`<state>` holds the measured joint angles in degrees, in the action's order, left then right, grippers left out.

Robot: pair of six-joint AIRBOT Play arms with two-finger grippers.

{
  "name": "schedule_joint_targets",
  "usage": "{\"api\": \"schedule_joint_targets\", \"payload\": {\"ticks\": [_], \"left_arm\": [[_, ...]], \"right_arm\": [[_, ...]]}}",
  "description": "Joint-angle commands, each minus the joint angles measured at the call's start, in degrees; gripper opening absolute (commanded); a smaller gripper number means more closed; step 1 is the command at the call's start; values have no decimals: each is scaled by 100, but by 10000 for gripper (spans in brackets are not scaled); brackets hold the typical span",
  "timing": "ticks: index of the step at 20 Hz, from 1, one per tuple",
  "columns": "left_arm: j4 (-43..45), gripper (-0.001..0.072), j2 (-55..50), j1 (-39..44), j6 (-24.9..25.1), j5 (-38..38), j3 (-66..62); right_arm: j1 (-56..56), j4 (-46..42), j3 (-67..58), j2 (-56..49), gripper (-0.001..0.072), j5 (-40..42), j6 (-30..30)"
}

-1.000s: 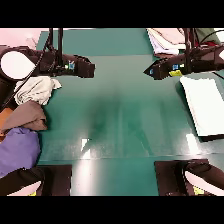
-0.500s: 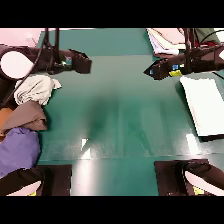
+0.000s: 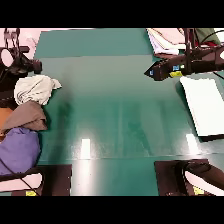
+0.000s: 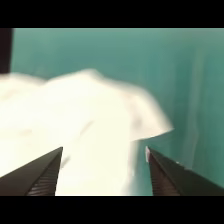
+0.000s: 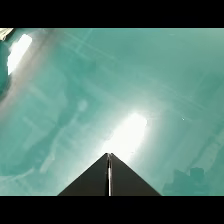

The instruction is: Fold the shirts.

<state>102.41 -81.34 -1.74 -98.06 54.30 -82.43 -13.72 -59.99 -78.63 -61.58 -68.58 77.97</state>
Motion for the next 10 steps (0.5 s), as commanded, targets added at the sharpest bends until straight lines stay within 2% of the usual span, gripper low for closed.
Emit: {"api": "schedule_joint_targets", "payload": {"ticks": [1, 6, 7, 8, 9, 10], "left_arm": [[46, 621, -909, -638, 63, 273, 0], [50, 618, -1392, -748, 61, 216, -17], [50, 462, -1392, -748, 61, 264, -114], [70, 130, -1381, -748, 63, 367, -254], [90, 24, -1375, -748, 103, 503, -470], [92, 23, -1366, -748, 105, 699, -798]], "right_arm": [[-2, 4, -7, 2, 15, -4, 2], [-2, 2, -7, 2, 15, 24, 2], [-2, 4, -7, 2, 14, 63, 2], [-2, 4, -9, 2, 15, 118, 2], [-2, 7, -11, 7, 15, 179, 2], [-2, 7, -11, 35, 15, 264, 2]]}}
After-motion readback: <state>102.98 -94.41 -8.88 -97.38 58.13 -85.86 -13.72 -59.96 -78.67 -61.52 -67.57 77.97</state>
